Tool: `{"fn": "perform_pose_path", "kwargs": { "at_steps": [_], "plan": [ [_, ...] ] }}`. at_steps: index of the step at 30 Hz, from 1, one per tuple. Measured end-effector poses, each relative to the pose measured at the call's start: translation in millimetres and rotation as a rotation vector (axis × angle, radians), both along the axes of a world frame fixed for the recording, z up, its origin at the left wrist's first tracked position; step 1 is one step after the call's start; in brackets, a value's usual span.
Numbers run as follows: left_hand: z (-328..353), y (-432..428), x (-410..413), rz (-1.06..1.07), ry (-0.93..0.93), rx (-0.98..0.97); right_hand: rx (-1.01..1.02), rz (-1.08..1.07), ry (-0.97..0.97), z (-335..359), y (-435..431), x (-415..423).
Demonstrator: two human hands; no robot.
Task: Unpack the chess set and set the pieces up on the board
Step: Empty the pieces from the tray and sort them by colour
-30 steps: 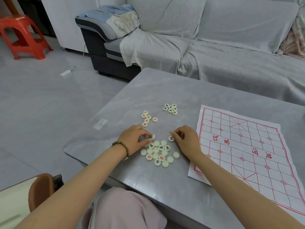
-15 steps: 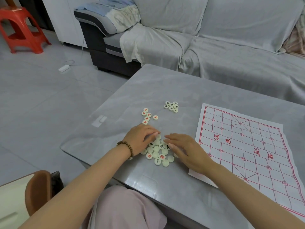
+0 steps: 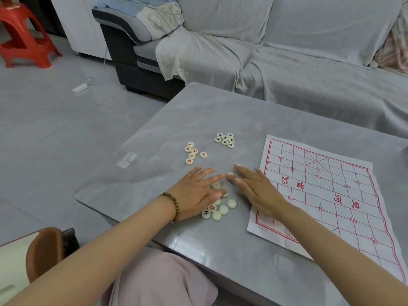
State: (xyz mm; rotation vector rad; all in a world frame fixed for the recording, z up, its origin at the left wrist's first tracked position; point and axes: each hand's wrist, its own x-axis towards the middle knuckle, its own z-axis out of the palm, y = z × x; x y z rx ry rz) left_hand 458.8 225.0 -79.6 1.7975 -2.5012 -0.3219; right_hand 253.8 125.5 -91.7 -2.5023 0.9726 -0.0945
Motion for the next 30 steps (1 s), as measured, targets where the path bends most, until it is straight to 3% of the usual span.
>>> {"fn": "perform_pose_path", "kwargs": {
  "at_steps": [6,16,19,22,25,30],
  "plan": [
    [-1,-55,-14,0.187,-0.052,0.047,0.14,-0.165,-0.113,1,-31,7],
    [-3,-128,13,0.331,0.001,0.064,0.003,-0.132,0.045,-2,-78,54],
    [6,-104,26,0.283,0.184,-0.092,-0.091,-0.08,-0.079,7,-59,49],
    [15,-53,40,0.2,0.286,-0.215,-0.094,0.104,-0.19,16,-14,36],
    [12,2,47,0.134,0.218,-0.182,-0.003,0.236,-0.157,12,28,26],
    [1,41,44,0.105,0.114,-0.103,-0.029,0.243,-0.121,3,50,25]
  ]
}}
